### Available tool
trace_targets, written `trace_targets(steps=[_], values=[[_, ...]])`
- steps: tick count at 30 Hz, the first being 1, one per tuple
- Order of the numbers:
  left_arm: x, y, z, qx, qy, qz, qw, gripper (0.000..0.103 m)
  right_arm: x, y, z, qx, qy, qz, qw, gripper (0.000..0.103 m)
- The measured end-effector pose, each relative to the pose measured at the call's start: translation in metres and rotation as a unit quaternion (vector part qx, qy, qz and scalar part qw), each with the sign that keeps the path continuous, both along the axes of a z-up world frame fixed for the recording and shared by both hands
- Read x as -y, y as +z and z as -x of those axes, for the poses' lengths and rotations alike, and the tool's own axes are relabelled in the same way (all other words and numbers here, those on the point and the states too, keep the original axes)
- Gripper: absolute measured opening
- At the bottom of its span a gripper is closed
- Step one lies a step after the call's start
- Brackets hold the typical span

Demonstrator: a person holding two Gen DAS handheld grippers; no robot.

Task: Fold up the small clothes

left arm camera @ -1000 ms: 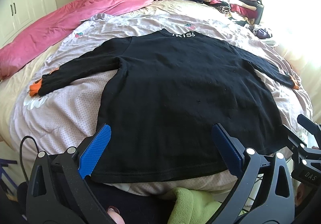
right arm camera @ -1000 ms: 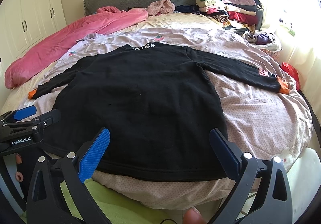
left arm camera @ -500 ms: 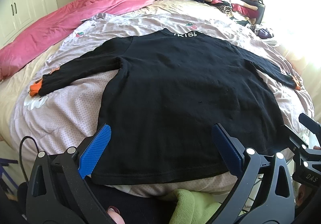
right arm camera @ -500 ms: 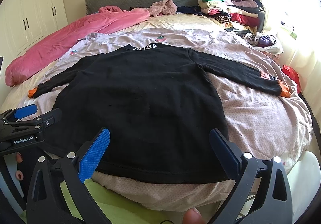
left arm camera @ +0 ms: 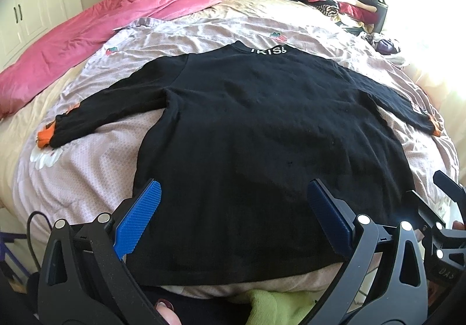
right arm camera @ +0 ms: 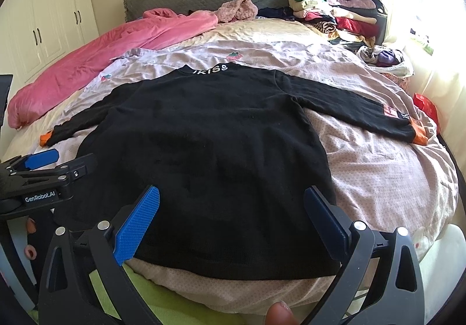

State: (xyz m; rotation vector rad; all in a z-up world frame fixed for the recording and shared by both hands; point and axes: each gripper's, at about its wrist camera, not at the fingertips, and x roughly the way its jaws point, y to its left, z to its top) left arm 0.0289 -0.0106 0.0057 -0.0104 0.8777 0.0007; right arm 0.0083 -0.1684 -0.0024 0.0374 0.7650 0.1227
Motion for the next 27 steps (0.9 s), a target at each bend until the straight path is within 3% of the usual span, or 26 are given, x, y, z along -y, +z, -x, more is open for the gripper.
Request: trace_targets(steps=[18,27], values=[[0.019,0.001,-0.050,-0.006,-0.006,-0.009,0.9999,0.094,0.036,0.019,-0.049,0.035,-0.045,-0.005,0.998,0.099],[0.021,0.004,-0.077,-0.005,-0.006,-0.004,1.0000,0.094,0.062,0.016,-0.071,0.031,-0.075,-0.004,0.997,0.099]])
